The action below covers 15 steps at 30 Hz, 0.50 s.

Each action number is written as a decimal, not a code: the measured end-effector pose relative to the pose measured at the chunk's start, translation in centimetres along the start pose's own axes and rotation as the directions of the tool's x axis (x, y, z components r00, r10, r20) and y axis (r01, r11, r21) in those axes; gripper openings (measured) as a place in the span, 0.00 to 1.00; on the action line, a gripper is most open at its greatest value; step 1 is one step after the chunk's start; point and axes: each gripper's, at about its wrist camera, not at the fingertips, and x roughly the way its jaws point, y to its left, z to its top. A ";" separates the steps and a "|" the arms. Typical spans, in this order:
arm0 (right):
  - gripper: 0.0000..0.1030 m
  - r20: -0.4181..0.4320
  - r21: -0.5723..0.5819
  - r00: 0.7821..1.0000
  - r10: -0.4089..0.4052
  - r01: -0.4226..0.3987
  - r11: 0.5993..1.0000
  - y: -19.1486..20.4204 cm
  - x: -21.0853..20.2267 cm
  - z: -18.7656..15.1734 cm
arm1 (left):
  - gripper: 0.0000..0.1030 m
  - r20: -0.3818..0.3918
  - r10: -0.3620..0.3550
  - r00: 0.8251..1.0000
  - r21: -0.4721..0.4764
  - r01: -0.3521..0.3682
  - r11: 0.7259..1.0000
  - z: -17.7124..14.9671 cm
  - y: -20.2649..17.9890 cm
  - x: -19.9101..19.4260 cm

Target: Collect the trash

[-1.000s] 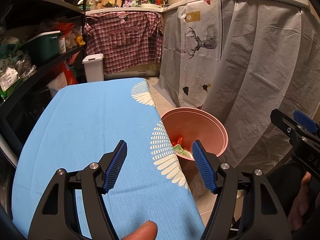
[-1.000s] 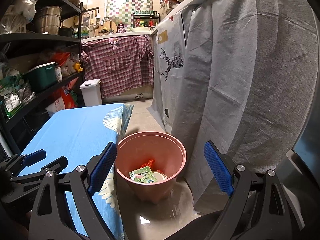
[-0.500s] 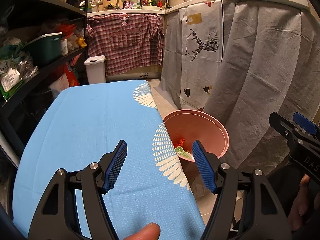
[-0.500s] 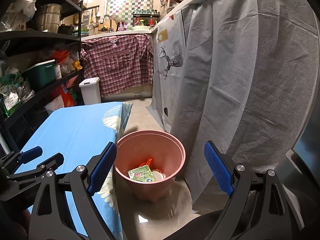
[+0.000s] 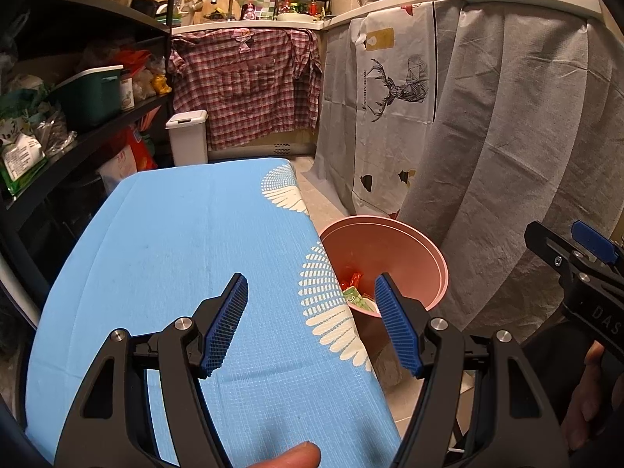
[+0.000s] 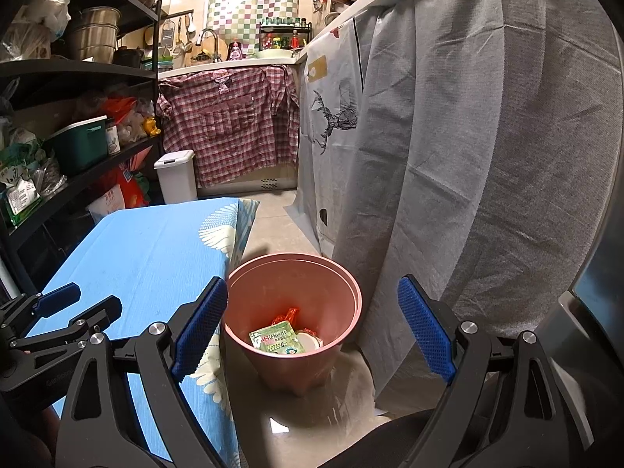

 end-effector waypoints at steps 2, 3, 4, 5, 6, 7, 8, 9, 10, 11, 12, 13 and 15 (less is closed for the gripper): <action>0.85 0.001 0.000 1.000 0.000 0.000 1.000 0.0 0.0 0.0 | 0.65 0.003 0.000 1.000 0.006 0.000 1.000 0.0 -0.1 -0.1; 0.85 0.001 0.000 1.000 0.000 0.000 1.000 0.0 0.0 0.0 | 0.65 0.005 0.002 1.000 0.009 -0.002 1.000 0.0 -0.2 -0.1; 0.85 0.000 0.000 1.000 0.000 0.000 1.000 0.0 0.0 0.0 | 0.65 0.006 0.002 1.000 0.009 -0.002 1.000 0.1 -0.2 -0.1; 0.85 0.000 0.001 1.000 0.000 0.000 1.000 0.0 0.0 0.0 | 0.65 0.007 0.002 1.000 0.008 -0.002 1.000 0.1 -0.1 -0.1; 0.85 0.000 0.001 1.000 0.000 0.000 1.000 0.0 0.0 0.0 | 0.65 0.006 0.002 1.000 0.008 -0.002 1.000 0.0 -0.1 -0.1; 0.85 0.001 0.001 1.000 0.000 0.000 1.000 0.0 0.0 0.0 | 0.65 0.005 0.001 1.000 0.006 -0.001 1.000 0.1 -0.1 -0.1; 0.85 0.001 0.000 1.000 0.000 0.000 1.000 0.0 0.0 0.0 | 0.66 0.005 0.000 1.000 0.006 0.000 1.000 0.1 -0.1 0.0; 0.85 0.000 0.000 1.000 0.000 0.000 1.000 0.0 0.0 0.0 | 0.66 0.006 0.001 1.000 0.008 -0.001 1.000 0.1 -0.2 -0.1; 0.85 0.000 0.000 1.000 0.000 0.000 1.000 0.0 0.0 0.0 | 0.66 0.008 0.000 1.000 0.011 0.000 1.000 0.1 -0.2 -0.1; 0.85 0.000 0.000 1.000 0.000 0.000 1.000 0.0 0.0 0.0 | 0.66 0.009 0.000 1.000 0.013 0.000 1.000 0.1 -0.3 -0.1; 0.85 0.000 0.000 1.000 0.000 0.000 1.000 0.0 0.0 0.0 | 0.66 0.011 0.001 1.000 0.016 -0.001 1.000 0.1 -0.4 -0.1; 0.85 0.000 0.000 1.000 0.000 0.000 1.000 0.0 0.0 0.0 | 0.66 0.014 0.003 1.000 0.018 -0.003 1.000 0.1 -0.4 -0.1; 0.85 0.000 0.000 1.000 0.000 0.000 1.000 0.0 0.0 0.0 | 0.68 0.020 0.007 1.000 0.020 -0.007 1.000 0.1 -0.5 -0.2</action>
